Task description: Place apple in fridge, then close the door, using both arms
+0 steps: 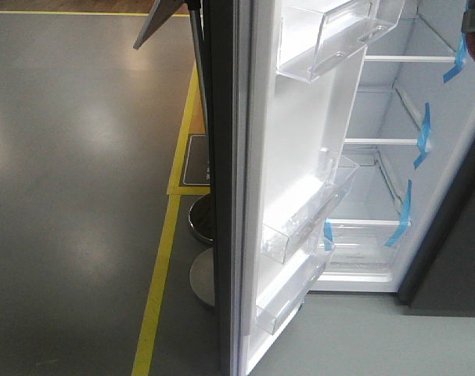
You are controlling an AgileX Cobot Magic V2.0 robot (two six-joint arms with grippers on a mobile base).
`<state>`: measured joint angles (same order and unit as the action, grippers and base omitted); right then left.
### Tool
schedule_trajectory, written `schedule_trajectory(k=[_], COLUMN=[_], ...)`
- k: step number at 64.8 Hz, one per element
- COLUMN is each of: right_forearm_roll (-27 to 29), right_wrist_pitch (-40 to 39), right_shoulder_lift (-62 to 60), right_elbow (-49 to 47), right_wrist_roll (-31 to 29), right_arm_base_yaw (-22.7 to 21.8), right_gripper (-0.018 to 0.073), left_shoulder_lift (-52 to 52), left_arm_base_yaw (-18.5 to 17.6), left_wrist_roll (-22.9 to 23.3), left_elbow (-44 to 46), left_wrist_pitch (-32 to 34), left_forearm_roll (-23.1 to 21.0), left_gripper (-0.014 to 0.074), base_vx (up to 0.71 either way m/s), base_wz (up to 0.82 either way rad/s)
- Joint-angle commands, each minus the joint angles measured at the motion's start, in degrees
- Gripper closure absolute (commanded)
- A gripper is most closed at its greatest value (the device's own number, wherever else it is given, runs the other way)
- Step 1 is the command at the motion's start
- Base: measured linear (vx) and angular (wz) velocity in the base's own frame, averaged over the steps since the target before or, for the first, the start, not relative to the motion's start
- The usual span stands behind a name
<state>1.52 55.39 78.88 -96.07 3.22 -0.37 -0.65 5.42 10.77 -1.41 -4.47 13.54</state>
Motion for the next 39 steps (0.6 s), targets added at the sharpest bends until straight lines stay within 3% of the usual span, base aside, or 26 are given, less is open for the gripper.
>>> schedule_trajectory(k=[1, 39], right_forearm_roll=[-0.1, -0.1], right_wrist_pitch=[-4.2, -4.2], right_shoulder_lift=[-1.7, -1.7], right_elbow=[-1.5, -1.5], right_wrist_roll=[0.0, 0.0], right_arm_base_yaw=[-0.1, -0.1], right_gripper=[0.0457, 0.0457], left_shoulder_lift=[-0.9, -0.9], left_arm_base_yaw=[-0.3, -0.3], left_wrist_roll=[0.6, 0.6], left_elbow=[-1.6, -1.6], left_wrist_pitch=[4.0, 4.0], left_forearm_roll=[-0.5, -0.5], left_gripper=[0.0602, 0.0602], base_vx=[0.10, 0.09], base_wz=[-0.02, -0.01])
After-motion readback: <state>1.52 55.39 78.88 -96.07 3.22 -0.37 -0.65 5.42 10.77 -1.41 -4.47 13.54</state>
